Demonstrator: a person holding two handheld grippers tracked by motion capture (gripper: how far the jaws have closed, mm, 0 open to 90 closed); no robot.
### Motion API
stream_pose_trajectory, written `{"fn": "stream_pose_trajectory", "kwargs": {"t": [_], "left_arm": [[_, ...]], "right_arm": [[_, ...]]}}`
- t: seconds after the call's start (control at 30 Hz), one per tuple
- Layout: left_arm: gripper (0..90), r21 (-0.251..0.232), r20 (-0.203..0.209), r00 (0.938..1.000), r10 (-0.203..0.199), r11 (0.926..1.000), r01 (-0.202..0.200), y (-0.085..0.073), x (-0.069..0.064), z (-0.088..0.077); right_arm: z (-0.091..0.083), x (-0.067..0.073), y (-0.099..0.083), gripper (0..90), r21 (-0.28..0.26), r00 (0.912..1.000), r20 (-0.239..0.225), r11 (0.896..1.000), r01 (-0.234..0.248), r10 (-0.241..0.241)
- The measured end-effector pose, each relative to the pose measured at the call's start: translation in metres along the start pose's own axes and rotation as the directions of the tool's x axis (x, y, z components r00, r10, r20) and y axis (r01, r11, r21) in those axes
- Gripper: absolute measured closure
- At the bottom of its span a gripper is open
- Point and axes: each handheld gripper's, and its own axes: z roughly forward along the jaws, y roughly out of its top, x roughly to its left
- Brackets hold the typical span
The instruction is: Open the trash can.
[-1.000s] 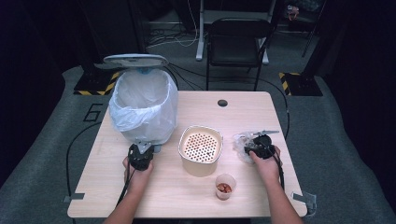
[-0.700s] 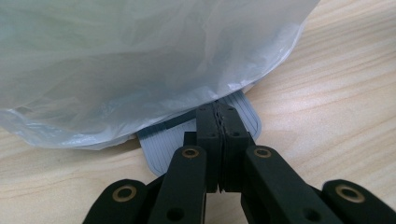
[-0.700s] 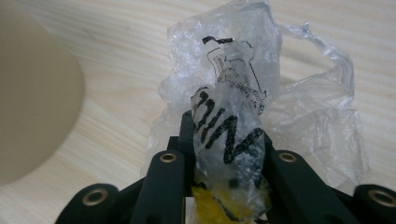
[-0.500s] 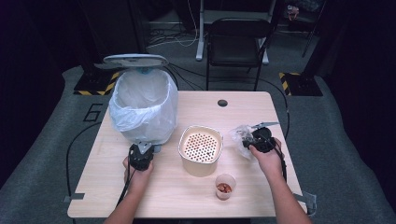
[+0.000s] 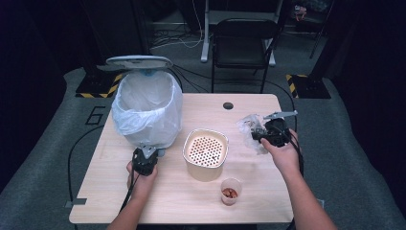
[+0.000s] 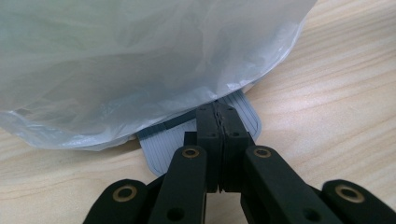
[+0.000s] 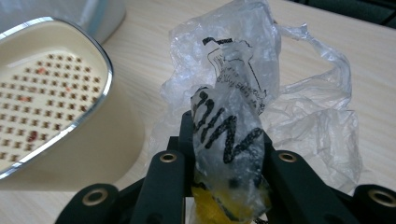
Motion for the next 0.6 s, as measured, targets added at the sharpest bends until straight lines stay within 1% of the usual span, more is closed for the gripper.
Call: {"fn": "stream_pose_trajectory", "kwargs": {"t": [0.03, 0.1, 0.13, 0.17, 0.23, 0.3, 0.33, 0.37, 0.4, 0.47, 0.5, 0.53, 0.57, 0.6], "left_arm": [[89.1, 0.008, 0.004, 1.0000, -0.002, 1.0000, 0.002, 0.000, 0.000, 0.000], [89.1, 0.006, 0.003, 1.0000, -0.002, 1.0000, 0.002, 0.000, 0.000, 0.000], [89.1, 0.005, 0.002, 1.0000, 0.001, 1.0000, -0.001, 0.000, 0.000, 0.000], [89.1, 0.005, 0.006, 1.0000, -0.004, 1.0000, 0.004, 0.000, 0.000, 0.000], [89.1, 0.005, 0.006, 1.0000, -0.003, 1.0000, 0.003, 0.000, 0.000, 0.000], [89.1, 0.010, 0.008, 1.0000, -0.004, 0.9999, 0.004, 0.000, 0.000, -0.001], [89.1, 0.010, 0.008, 1.0000, -0.006, 0.9999, 0.005, 0.000, 0.000, -0.001], [89.1, 0.007, 0.008, 0.9999, -0.008, 0.9999, 0.008, 0.000, 0.000, 0.000], [89.0, 0.005, 0.008, 0.9999, -0.009, 0.9999, 0.009, 0.000, 0.000, 0.000], [89.1, 0.006, 0.009, 0.9999, -0.010, 0.9999, 0.010, 0.000, 0.001, 0.000], [89.1, 0.005, 0.010, 0.9999, -0.011, 0.9999, 0.011, 0.000, 0.001, 0.000], [89.0, 0.001, 0.009, 0.9999, -0.012, 0.9999, 0.012, 0.000, 0.001, 0.000], [89.1, 0.001, 0.009, 0.9999, -0.012, 0.9999, 0.012, 0.000, 0.001, 0.000], [89.0, 0.001, 0.009, 0.9999, -0.011, 0.9999, 0.011, 0.000, 0.001, 0.000]], "right_arm": [[-0.008, 0.002, 0.007, 75.2, -0.017, 0.9998, -0.006, 1.000, 0.018, -0.019], [-0.011, 0.004, 0.010, 75.2, -0.017, 0.9999, -0.008, 1.000, 0.015, -0.015], [-0.014, 0.005, 0.013, 75.2, -0.020, 0.9996, -0.007, 0.999, 0.026, -0.026], [-0.017, 0.006, 0.016, 75.2, -0.024, 0.9996, -0.009, 0.999, 0.028, -0.028], [-0.025, 0.010, 0.026, 75.2, -0.035, 0.9989, -0.029, 0.999, 0.035, -0.036], [-0.027, 0.011, 0.029, 75.2, -0.036, 0.9989, -0.033, 0.999, 0.033, -0.034], [-0.030, 0.014, 0.034, 75.2, -0.043, 0.9982, -0.040, 0.998, 0.044, -0.046], [-0.030, 0.014, 0.034, 75.2, -0.043, 0.9982, -0.040, 0.998, 0.044, -0.046], [-0.034, 0.017, 0.039, 75.1, -0.051, 0.9970, -0.045, 0.997, 0.061, -0.063], [-0.036, 0.019, 0.042, 75.2, -0.051, 0.9967, -0.049, 0.997, 0.062, -0.065], [-0.038, 0.021, 0.045, 75.1, -0.058, 0.9961, -0.054, 0.996, 0.067, -0.070], [-0.041, 0.024, 0.052, 75.2, -0.067, 0.9942, -0.063, 0.994, 0.082, -0.086], [-0.041, 0.024, 0.052, 75.2, -0.067, 0.9942, -0.063, 0.994, 0.082, -0.086], [-0.045, 0.029, 0.058, 75.2, -0.071, 0.9927, -0.070, 0.993, 0.093, -0.098]]}}
